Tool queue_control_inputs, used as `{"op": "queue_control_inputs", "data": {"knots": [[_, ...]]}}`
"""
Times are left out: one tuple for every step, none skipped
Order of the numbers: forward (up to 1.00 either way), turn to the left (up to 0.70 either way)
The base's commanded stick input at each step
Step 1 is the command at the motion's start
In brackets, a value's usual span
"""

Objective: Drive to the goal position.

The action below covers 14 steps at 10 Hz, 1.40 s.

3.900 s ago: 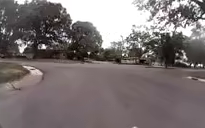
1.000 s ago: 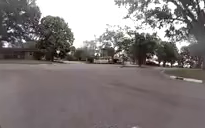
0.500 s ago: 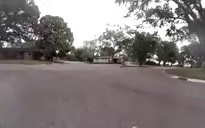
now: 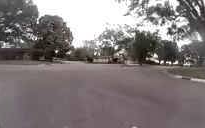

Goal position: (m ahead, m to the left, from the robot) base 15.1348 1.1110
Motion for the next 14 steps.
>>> {"op": "queue_control_inputs", "data": {"knots": [[0.7, 0.0], [0.7, 0.0], [0.7, 0.0], [0.7, 0.0], [0.7, 0.0], [0.7, 0.0], [0.7, 0.0], [0.7, 0.0], [0.7, 0.0], [0.7, 0.0], [0.7, 0.0], [0.7, 0.0], [0.7, 0.0], [0.7, 0.0]]}}
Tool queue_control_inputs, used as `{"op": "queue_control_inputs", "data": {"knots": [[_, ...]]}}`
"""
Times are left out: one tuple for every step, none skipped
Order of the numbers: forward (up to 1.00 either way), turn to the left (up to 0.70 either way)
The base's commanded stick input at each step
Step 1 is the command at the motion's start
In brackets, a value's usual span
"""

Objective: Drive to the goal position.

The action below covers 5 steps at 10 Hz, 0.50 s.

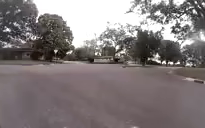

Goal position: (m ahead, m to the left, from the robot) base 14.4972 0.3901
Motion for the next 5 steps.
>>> {"op": "queue_control_inputs", "data": {"knots": [[0.7, 0.0], [0.7, 0.0], [0.7, 0.0], [0.7, 0.0], [0.7, 0.0]]}}
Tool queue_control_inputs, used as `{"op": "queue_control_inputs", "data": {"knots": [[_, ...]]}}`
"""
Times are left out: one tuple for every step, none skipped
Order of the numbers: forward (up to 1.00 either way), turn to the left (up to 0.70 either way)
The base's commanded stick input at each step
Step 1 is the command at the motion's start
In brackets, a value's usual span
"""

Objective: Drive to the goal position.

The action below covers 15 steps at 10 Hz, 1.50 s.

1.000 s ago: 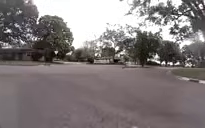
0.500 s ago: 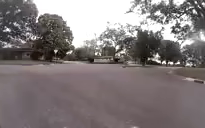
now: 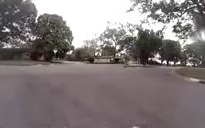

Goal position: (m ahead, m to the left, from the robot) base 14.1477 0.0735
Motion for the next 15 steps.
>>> {"op": "queue_control_inputs", "data": {"knots": [[0.7, 0.0], [0.7, 0.0], [0.7, 0.0], [0.7, 0.0], [0.7, 0.0], [0.7, 0.0], [0.7, 0.0], [0.7, 0.0], [0.7, 0.0], [0.7, 0.0], [0.7, 0.0], [0.7, 0.0], [0.7, 0.0], [0.7, 0.0], [0.7, 0.0]]}}
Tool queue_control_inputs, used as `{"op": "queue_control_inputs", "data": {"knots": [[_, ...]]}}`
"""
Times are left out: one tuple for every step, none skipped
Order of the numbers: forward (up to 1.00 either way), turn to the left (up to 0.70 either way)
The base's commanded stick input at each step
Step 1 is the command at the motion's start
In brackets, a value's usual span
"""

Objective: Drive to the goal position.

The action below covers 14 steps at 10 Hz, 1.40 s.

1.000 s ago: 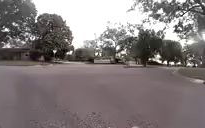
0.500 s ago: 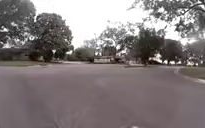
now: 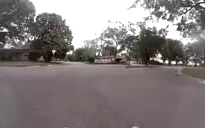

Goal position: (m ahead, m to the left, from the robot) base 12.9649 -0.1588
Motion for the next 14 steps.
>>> {"op": "queue_control_inputs", "data": {"knots": [[0.7, 0.0], [0.7, 0.0], [0.7, 0.0], [0.7, 0.0], [0.7, 0.0], [0.7, 0.0], [0.7, 0.0], [0.7, 0.0], [0.7, 0.0], [0.7, 0.0], [0.7, 0.0], [0.7, 0.0], [0.7, 0.0], [0.7, 0.0]]}}
